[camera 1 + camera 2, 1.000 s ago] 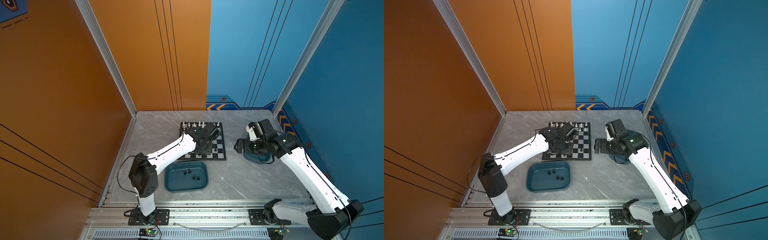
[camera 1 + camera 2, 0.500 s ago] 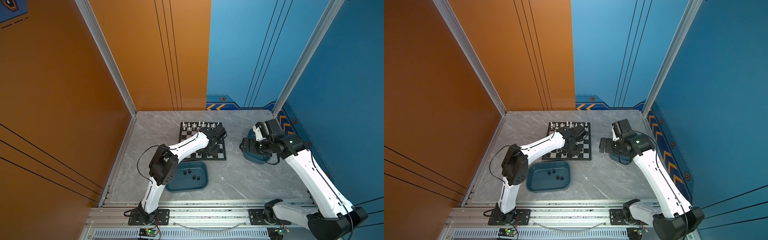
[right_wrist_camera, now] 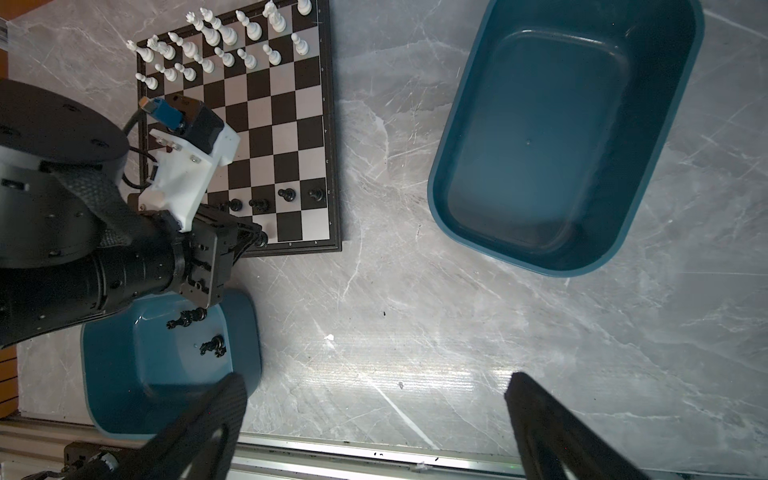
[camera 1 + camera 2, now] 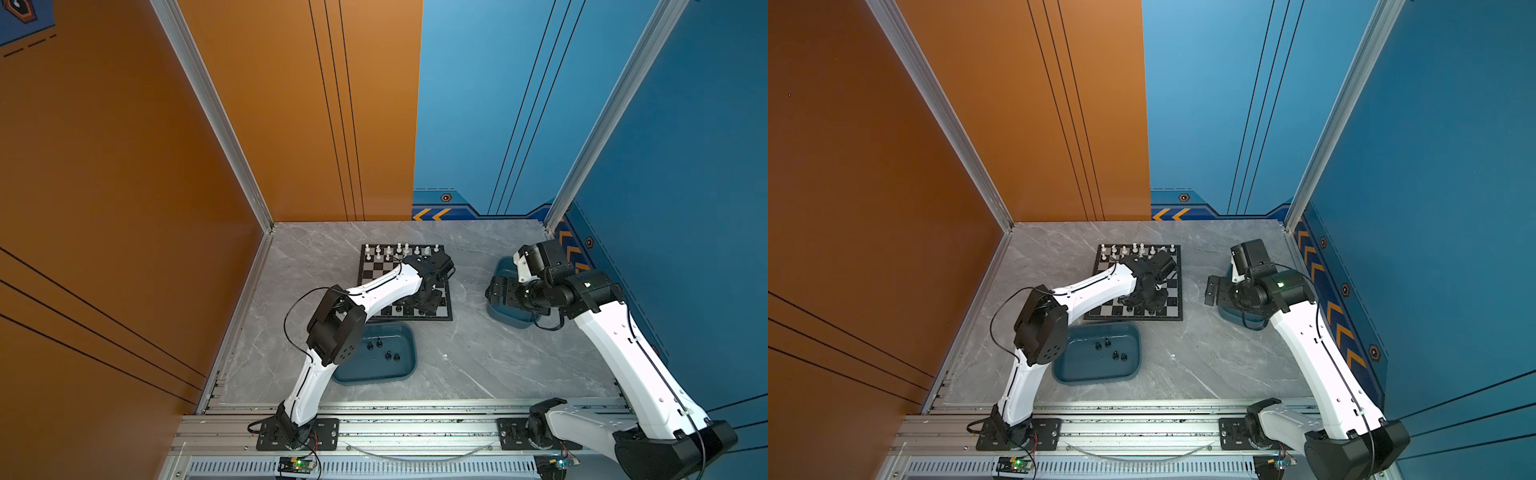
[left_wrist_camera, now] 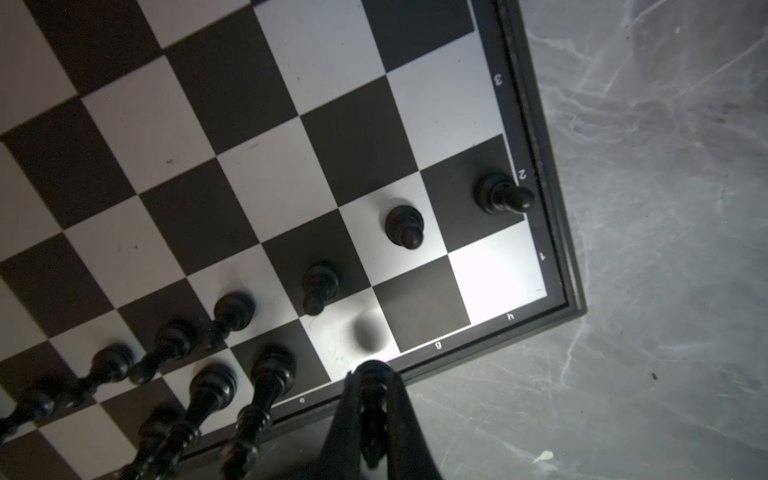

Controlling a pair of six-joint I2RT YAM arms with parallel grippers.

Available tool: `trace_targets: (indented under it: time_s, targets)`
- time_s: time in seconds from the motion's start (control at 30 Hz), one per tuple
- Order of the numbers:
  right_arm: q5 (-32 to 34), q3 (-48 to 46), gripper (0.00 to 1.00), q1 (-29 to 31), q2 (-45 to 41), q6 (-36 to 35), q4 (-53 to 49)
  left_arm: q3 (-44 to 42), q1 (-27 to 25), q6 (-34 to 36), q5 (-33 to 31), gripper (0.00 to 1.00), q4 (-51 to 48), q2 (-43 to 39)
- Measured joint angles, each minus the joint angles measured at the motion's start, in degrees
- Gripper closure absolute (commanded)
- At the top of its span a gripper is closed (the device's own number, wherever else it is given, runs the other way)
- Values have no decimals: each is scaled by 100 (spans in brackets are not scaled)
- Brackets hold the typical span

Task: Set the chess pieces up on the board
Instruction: 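Carry the black piece with the left gripper to the back row's far end, then lower the black piece onto the back row corner and open the left gripper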

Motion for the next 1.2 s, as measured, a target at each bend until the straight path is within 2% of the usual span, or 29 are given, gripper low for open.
trace_targets:
  time_s: [0.5, 0.67, 0.87, 1.2]
  targets:
    - [24, 0, 0, -26, 7, 0, -4, 66, 103, 140, 61, 91, 140, 149]
    - [39, 2, 0, -52, 17, 0, -39, 66, 107, 146, 79, 86, 149, 160]
    - [39, 2, 0, -52, 70, 0, -42, 66, 122, 216, 81, 72, 149, 160]
    - [39, 15, 0, -59, 125, 0, -42, 66, 170, 229, 103, 68, 146, 138]
